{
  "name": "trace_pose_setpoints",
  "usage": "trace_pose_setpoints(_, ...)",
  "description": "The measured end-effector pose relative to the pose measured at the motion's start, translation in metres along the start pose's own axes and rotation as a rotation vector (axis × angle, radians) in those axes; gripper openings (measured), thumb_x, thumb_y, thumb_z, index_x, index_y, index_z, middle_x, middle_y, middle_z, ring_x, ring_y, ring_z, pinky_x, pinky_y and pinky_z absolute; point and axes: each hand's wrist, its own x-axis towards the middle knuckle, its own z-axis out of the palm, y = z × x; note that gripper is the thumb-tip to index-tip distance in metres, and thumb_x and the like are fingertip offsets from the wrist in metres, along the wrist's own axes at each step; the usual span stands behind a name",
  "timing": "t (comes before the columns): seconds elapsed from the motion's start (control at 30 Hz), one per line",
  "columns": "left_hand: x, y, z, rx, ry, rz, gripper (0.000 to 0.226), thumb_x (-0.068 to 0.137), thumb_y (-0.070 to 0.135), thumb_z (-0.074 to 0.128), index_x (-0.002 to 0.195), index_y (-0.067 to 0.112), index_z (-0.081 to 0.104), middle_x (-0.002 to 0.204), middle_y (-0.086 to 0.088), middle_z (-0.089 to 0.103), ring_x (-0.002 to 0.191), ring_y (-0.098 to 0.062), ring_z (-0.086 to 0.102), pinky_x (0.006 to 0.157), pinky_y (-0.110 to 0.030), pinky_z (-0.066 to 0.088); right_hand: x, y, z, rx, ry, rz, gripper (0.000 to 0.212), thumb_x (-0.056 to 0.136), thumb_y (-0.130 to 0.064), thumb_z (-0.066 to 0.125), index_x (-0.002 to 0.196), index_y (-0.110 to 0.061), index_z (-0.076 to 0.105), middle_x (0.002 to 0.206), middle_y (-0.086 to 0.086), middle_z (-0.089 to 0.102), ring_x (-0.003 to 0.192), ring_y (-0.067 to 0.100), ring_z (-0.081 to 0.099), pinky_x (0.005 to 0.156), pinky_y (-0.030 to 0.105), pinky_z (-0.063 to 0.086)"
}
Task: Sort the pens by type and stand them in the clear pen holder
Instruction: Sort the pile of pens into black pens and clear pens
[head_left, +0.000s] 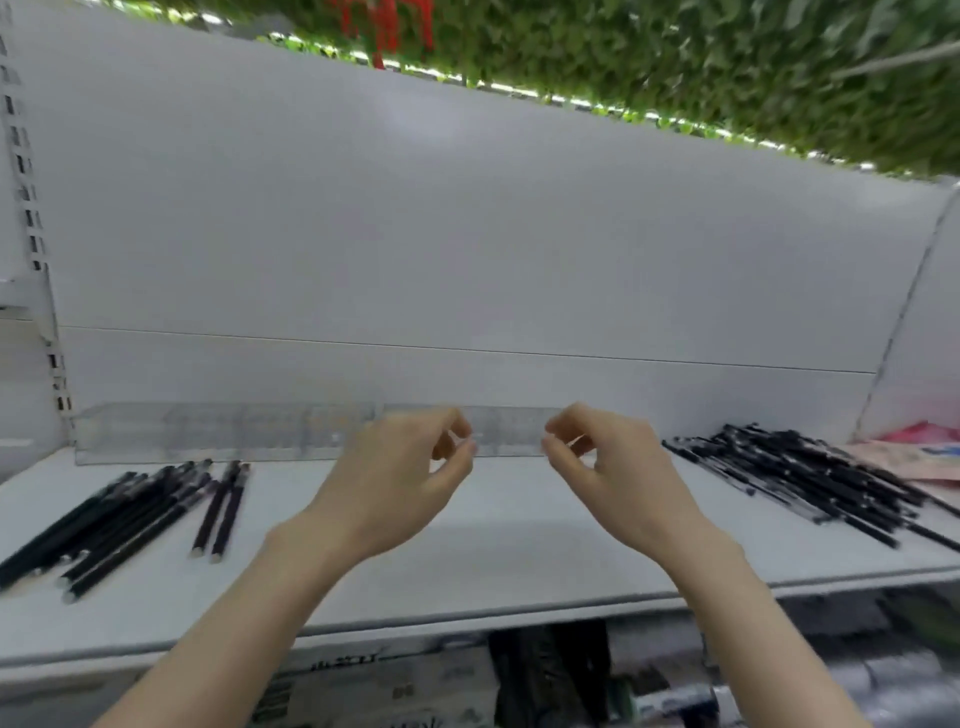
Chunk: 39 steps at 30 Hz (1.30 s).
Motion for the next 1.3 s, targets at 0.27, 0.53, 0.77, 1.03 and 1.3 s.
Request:
trace_pose_setpoints(0.27, 0.059, 0.104, 0.086, -0.07, -0.035, 0.033, 0.018, 0.092, 0.033, 0.053, 0.098, 0.021, 0.064, 0.083, 0.012, 0.065, 0.083, -0.007, 0.062, 0.078, -0.029, 0.048, -0.021, 0.109, -0.093, -0.084, -0.007, 0.086, 0.018, 0.094, -0.031, 0.053, 0.101, -0.018, 0.064, 0.088, -0.006, 0.066, 0.083, 0.012, 0.061, 0.077, 0.035, 0.049)
trace_pose_setpoints(0.53, 0.129, 0.16, 0.191, -0.085, -0.117, 0.083, 0.016, 0.092, 0.03, 0.052, 0.097, 0.02, 0.062, 0.07, 0.017, 0.055, 0.075, -0.015, 0.059, 0.074, -0.031, 0.049, -0.009, 0.223, -0.129, -0.113, 0.012, 0.153, 0.017, 0.092, -0.025, 0.056, 0.095, -0.014, 0.068, 0.084, -0.001, 0.071, 0.081, 0.019, 0.064, 0.077, 0.038, 0.051)
trace_pose_setpoints(0.77, 0.181, 0.181, 0.281, -0.03, -0.3, 0.05, 0.023, 0.091, 0.028, 0.051, 0.107, 0.014, 0.06, 0.102, -0.004, 0.067, 0.094, -0.025, 0.059, 0.081, -0.035, 0.047, 0.023, 0.318, -0.138, -0.152, -0.104, 0.173, 0.016, 0.092, -0.027, 0.055, 0.098, -0.016, 0.066, 0.091, 0.0, 0.071, 0.087, 0.02, 0.064, 0.082, 0.04, 0.051)
trace_pose_setpoints(1.03, 0.21, 0.198, 0.351, -0.036, -0.388, -0.086, 0.026, 0.091, 0.032, 0.052, 0.105, 0.01, 0.055, 0.098, -0.005, 0.062, 0.091, -0.024, 0.057, 0.082, -0.037, 0.047, 0.051, 0.398, -0.133, -0.064, -0.223, 0.15, 0.018, 0.091, -0.025, 0.058, 0.099, -0.012, 0.067, 0.094, 0.003, 0.069, 0.089, 0.018, 0.061, 0.083, 0.032, 0.047)
trace_pose_setpoints(1.3, 0.226, 0.212, 0.402, 0.148, -0.313, -0.328, 0.052, 0.086, 0.062, 0.047, 0.107, 0.015, 0.054, 0.108, -0.005, 0.056, 0.105, -0.026, 0.049, 0.09, -0.04, 0.043, 0.08, 0.464, -0.123, -0.024, -0.418, 0.034, 0.021, 0.089, -0.029, 0.062, 0.099, -0.012, 0.068, 0.099, 0.006, 0.069, 0.093, 0.02, 0.061, 0.081, 0.031, 0.044)
